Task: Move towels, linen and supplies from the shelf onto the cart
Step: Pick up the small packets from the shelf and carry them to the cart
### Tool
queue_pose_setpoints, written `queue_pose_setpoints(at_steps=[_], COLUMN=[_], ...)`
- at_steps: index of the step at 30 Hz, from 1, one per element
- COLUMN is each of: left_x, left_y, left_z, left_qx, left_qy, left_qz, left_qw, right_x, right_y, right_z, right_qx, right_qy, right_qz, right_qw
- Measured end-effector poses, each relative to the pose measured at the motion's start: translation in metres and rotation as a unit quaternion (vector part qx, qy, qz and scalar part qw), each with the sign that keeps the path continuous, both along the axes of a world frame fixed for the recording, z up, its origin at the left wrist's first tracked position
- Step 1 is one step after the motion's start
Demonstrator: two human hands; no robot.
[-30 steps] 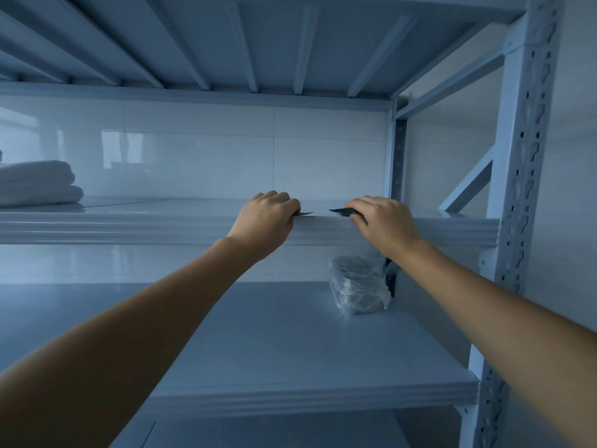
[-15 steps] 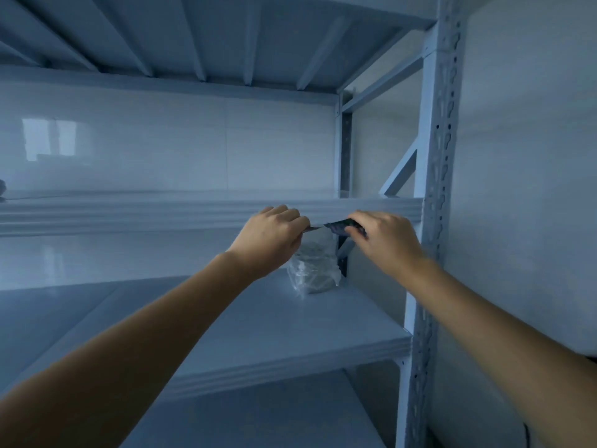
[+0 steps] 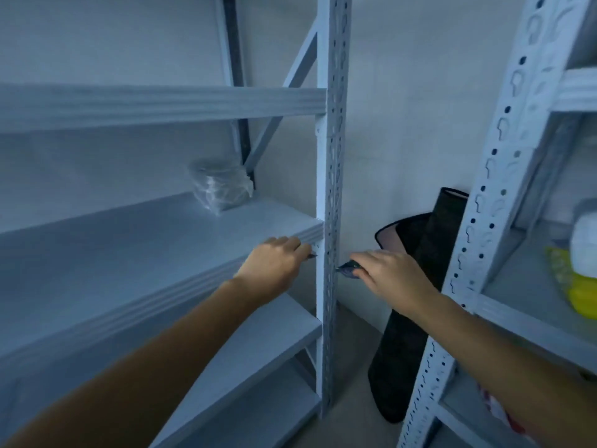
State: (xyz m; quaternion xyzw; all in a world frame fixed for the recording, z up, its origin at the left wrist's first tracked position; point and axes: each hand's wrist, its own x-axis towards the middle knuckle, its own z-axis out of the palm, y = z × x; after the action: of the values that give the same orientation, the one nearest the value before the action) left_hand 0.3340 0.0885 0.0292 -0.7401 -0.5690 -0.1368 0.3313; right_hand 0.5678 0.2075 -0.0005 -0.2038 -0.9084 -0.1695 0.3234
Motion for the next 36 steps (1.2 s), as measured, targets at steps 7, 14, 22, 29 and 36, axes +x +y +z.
queue_pose_setpoints(at_steps=[7,14,22,29,36], left_x=[0.075,0.226,0.446,0.665,0.855], left_y=[-0.003,-0.032,-0.114,-0.226,-0.327], left_z=[-0.063,-0.084,-0.091,-0.108,-0.117], left_qx=[-0.06,-0.07,-0.065,-0.095,-0.108], left_qy=[0.017,0.036,0.068,0.067,0.065], left_qz=[-0.136,-0.289,-0.402,-0.547,-0.675], left_qw=[0.989,0.954,0.911,0.829,0.727], right_x=[0.101,0.249,0.443,0.621,0.736], right_y=[-0.071,-0.17,-0.326,-0.514,-0.676], right_z=[-0.068,-0.085,-0.093,-0.105,-0.115], right_qx=[-0.024,0.002,0.019,-0.005,-0.061], right_qy=[-0.047,-0.019,0.017,0.024,0.04], right_qz=[-0.138,-0.252,-0.383,-0.554,-0.717], right_qw=[0.989,0.967,0.924,0.832,0.694])
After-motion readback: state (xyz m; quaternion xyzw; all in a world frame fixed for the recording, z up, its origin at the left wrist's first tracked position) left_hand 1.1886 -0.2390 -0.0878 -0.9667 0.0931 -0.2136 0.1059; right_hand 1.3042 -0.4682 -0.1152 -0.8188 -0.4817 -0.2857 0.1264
